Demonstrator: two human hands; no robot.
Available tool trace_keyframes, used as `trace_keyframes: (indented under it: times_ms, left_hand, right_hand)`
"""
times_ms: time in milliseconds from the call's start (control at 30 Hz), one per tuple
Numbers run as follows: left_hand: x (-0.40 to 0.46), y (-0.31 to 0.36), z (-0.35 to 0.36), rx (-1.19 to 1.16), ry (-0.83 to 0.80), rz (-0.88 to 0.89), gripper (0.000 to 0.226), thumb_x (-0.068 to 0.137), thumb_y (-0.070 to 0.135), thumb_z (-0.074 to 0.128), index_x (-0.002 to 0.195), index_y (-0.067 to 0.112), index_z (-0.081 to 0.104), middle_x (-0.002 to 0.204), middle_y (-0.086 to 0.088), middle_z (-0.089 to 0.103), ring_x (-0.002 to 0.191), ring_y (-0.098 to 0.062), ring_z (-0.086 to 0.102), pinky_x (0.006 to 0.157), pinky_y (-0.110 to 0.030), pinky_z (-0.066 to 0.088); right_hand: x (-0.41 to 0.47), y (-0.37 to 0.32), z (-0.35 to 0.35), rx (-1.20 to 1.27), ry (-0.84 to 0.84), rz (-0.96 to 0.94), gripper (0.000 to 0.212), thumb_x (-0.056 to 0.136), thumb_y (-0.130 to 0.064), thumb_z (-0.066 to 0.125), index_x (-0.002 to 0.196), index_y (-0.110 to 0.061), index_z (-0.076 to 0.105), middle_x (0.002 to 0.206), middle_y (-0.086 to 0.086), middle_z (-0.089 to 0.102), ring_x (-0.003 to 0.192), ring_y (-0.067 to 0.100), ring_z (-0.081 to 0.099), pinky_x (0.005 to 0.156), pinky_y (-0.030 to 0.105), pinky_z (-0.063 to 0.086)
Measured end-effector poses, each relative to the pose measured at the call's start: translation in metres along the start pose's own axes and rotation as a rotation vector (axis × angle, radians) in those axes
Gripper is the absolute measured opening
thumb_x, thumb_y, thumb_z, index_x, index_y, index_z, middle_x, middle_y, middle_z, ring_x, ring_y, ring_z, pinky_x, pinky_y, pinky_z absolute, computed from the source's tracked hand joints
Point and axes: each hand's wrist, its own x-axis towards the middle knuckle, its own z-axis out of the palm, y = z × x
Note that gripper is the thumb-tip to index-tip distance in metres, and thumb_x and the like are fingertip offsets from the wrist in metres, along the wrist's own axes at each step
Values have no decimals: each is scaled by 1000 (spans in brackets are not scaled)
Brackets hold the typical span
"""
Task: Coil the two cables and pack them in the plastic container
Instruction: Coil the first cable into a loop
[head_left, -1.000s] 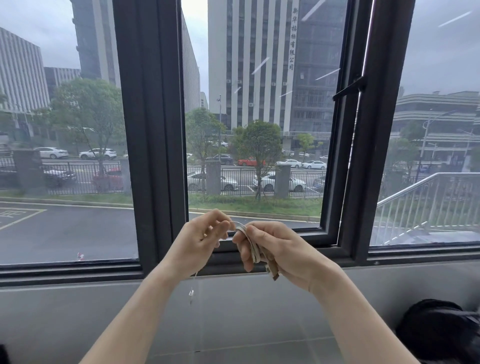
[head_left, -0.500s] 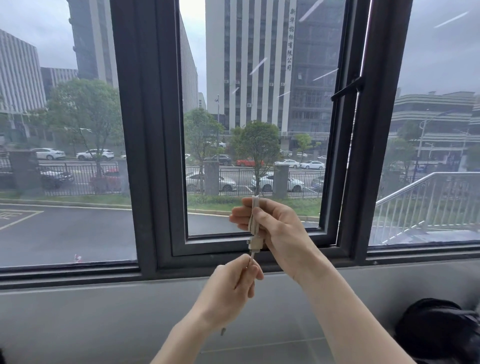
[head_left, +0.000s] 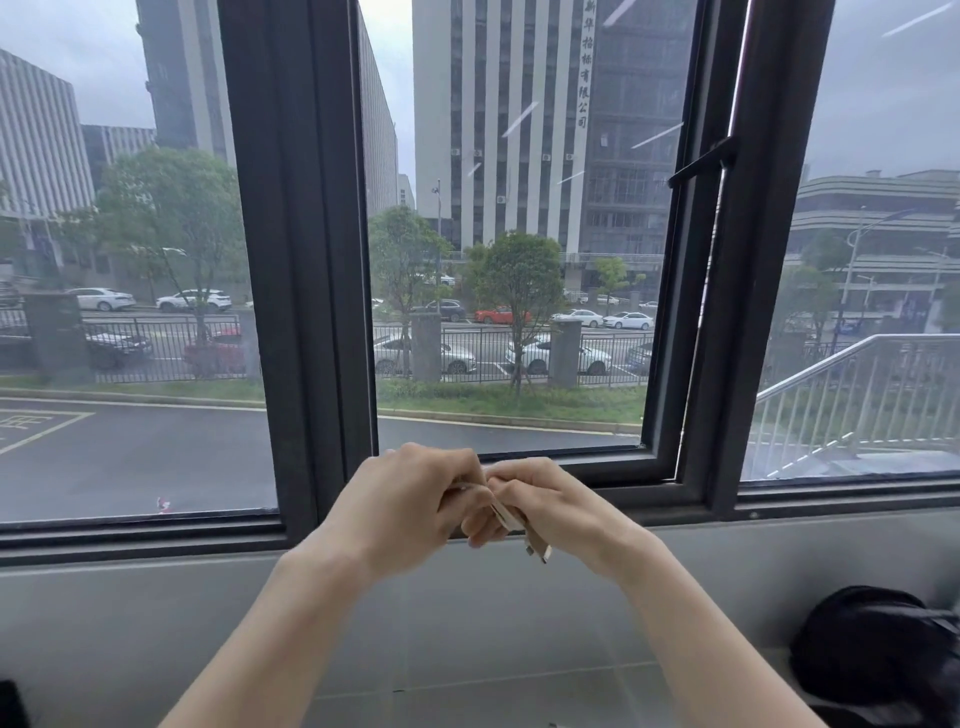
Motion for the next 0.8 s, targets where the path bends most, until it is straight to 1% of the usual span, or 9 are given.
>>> trace_keyframes:
  times_ms: [67, 200, 267, 400, 433, 533, 600, 700, 800]
  left_hand:
    - [3, -9, -8, -29, 59, -1, 16, 94, 51, 60, 94, 36, 56, 67, 15, 59, 65, -9, 55, 64, -33, 49]
    - [7, -24, -15, -162, 91, 6, 13, 95, 44, 64, 88, 38, 54, 71, 14, 64, 65, -7, 60, 63, -32, 53]
    - [7, -29, -11, -262, 96, 15, 11, 94, 39, 67, 87, 35, 59, 75, 13, 65, 70, -8, 63, 66, -30, 54]
    - [2, -30, 6, -572, 153, -54, 9, 92, 28, 71, 86, 23, 66, 77, 10, 65, 68, -29, 57, 63, -43, 48]
    - [0, -28, 11, -678, 170, -86, 11, 91, 27, 71, 86, 19, 66, 76, 9, 64, 66, -29, 55, 62, -42, 46]
    - [-6, -19, 26, -952, 209, -162, 21, 87, 28, 68, 90, 7, 65, 71, 11, 63, 66, -10, 56, 66, -27, 47]
    - [-10, -10, 34, -1077, 219, -220, 30, 86, 33, 66, 95, 5, 64, 73, 6, 66, 70, -12, 59, 69, -25, 49]
    - [-16, 2, 44, -1268, 199, -312, 34, 89, 40, 62, 95, 6, 61, 76, -9, 67, 66, -24, 63, 68, -41, 51]
    - [-20, 9, 53, -1366, 228, -369, 40, 95, 43, 64, 93, 3, 61, 70, -13, 62, 62, -29, 57, 74, -49, 45]
  right_hand:
    - [-3, 0, -2, 53, -25, 37, 36, 108, -15, 38, 106, 5, 68, 92, 17, 74, 77, 22, 72, 52, 14, 48]
    - [-6, 5, -5, 87, -43, 32, 40, 107, -22, 38, 106, 2, 70, 91, 16, 76, 80, 29, 70, 70, 38, 46]
    - [-8, 5, -4, 85, -85, 0, 37, 104, -19, 39, 104, 3, 69, 89, 16, 74, 76, 29, 69, 79, 41, 49]
    - [-11, 0, 2, 207, -155, -33, 31, 102, -18, 40, 94, -6, 68, 81, 14, 66, 67, 27, 62, 73, 31, 50]
    - [-12, -2, 4, 246, -169, -47, 30, 101, -17, 40, 92, -8, 67, 79, 13, 64, 65, 26, 60, 70, 29, 50]
    - [-10, -7, 10, 375, -226, -82, 27, 101, -15, 38, 88, -7, 61, 73, 9, 59, 59, 22, 57, 63, 28, 49]
    - [-8, -8, 13, 457, -236, -101, 25, 99, -16, 40, 86, -5, 59, 69, 10, 57, 56, 22, 55, 60, 29, 49]
    - [-5, -6, 16, 533, -200, -107, 26, 94, -20, 44, 79, -8, 61, 66, 10, 57, 51, 22, 53, 54, 26, 48]
    - [-3, 0, 15, 551, -137, -98, 28, 92, -21, 43, 75, -9, 62, 66, 11, 57, 50, 21, 54, 54, 28, 48]
